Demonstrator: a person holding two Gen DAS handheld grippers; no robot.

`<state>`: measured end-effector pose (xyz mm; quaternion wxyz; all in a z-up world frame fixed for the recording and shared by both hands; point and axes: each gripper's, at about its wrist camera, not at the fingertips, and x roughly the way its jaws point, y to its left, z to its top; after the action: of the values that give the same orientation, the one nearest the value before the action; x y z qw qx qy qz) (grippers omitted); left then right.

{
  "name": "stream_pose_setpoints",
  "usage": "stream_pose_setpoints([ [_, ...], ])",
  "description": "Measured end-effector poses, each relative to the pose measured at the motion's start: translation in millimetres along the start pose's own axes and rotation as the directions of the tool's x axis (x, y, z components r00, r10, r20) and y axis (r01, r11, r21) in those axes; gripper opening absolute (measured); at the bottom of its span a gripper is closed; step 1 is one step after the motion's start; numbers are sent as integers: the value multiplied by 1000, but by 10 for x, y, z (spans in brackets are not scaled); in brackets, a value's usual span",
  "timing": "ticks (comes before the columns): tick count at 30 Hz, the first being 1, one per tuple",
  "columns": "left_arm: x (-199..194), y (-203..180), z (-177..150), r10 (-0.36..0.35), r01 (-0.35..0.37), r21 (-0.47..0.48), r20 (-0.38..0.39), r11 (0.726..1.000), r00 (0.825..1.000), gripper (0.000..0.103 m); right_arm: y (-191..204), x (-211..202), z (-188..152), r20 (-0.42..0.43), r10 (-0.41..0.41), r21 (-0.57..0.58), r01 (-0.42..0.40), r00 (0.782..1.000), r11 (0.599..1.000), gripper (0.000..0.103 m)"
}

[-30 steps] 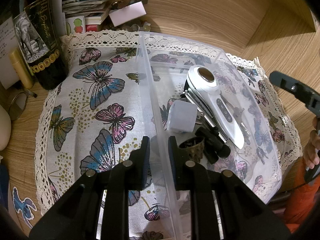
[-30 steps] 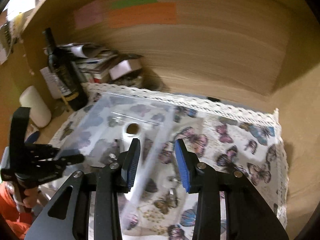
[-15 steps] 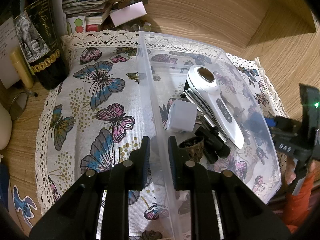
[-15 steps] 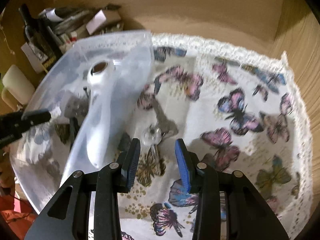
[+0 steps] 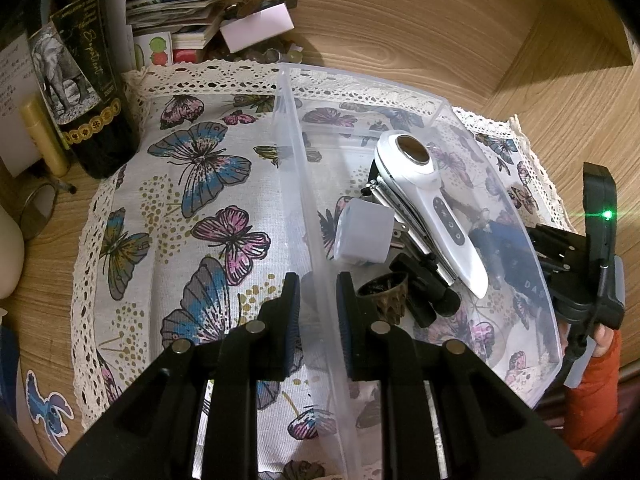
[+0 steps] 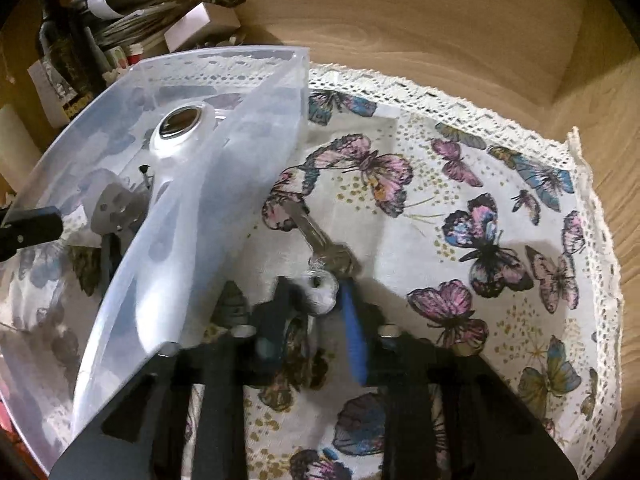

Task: Organize rigid objects
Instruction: 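Grasp the set of keys on the cloth with the right tool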

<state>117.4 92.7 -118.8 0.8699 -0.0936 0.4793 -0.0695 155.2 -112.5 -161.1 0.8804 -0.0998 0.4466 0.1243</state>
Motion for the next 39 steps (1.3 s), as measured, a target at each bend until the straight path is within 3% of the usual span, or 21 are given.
stream_pose_setpoints([
  [4, -13, 14, -2, -2, 2, 0, 0, 1000, 1000, 17, -34, -12, 14, 13, -14, 16, 14, 1000, 1000, 20],
  [5, -7, 7, -1, -1, 1, 0, 0, 1000, 1000, 17, -45, -29, 15, 19, -17, 19, 17, 1000, 1000, 7],
  [13, -7, 6, 0, 0, 0, 0, 0, 1000, 1000, 17, -57, -370, 101, 104, -50, 20, 48, 993, 999, 6],
  [17, -6, 5, 0, 0, 0, 0, 0, 1000, 1000, 17, -84, -432, 109, 102, -64, 24, 62, 993, 998, 6],
  [19, -11, 9, -1, -1, 1, 0, 0, 1000, 1000, 17, -98, -412, 110, 83, -73, 25, 71, 994, 997, 12],
  [21, -17, 10, 0, -2, 2, -2, 1, 1000, 1000, 17, -119, -347, 112, 63, -58, 34, 56, 996, 998, 33],
  [24, -13, 7, 2, -1, 1, -3, 1, 1000, 1000, 17, -124, -276, 105, 50, -43, 45, 41, 998, 998, 41],
  [32, -13, 7, 1, -1, 1, -3, 1, 1000, 1000, 17, -75, 140, 198, -36, -23, 14, 23, 999, 1000, 41],
  [33, -14, 9, 0, -1, 1, -4, 1, 1000, 1000, 17, -92, 148, 212, -37, -15, 22, 16, 999, 1000, 39],
  [35, -12, 8, 1, -1, 1, -2, 1, 1000, 1000, 17, -131, 144, 243, -42, 1, 43, 1, 999, 999, 26],
  [39, -12, 7, 2, -1, 1, -3, 0, 1000, 1000, 17, -134, 93, 217, -23, -29, 48, 31, 999, 998, 26],
])
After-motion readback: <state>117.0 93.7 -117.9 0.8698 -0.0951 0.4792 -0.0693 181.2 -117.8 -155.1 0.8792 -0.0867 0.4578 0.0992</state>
